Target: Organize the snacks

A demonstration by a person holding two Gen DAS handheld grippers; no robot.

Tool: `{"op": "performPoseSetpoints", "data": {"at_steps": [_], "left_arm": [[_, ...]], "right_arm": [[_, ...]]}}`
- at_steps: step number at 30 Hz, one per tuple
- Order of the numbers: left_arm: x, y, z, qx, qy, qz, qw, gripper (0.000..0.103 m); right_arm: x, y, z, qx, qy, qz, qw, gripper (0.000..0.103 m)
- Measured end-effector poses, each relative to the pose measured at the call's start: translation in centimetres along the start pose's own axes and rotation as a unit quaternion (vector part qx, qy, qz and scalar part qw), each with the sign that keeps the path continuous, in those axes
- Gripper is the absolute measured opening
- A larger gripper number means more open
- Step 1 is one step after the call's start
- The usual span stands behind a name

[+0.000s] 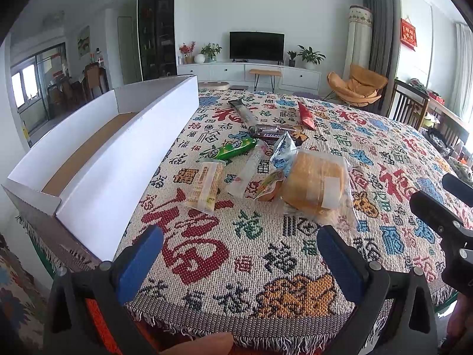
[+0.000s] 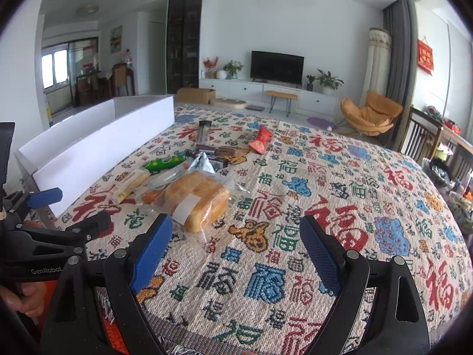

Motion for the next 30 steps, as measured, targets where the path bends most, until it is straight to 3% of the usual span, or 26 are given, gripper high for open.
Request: {"op": "performPoseSetpoints", "data": {"at_steps": [30], "left_arm": [[-0.18,-0.23,0.01,-0.002,-0.007,-0.005,1.0000,0.103]], "right_arm": [[-0.36,-0.11,0.52,0.006,-0.008,0.001,1.000,0.090]]}}
Point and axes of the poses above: each gripper's, at about its wrist camera, not at the fingertips, and z roughly the way its jaws point, y to its right, x to its top, the point moved 6 cm from there along z, roughly the way its jaws point, and after that the axes turned 15 degrees about x, right-handed, at the moved point
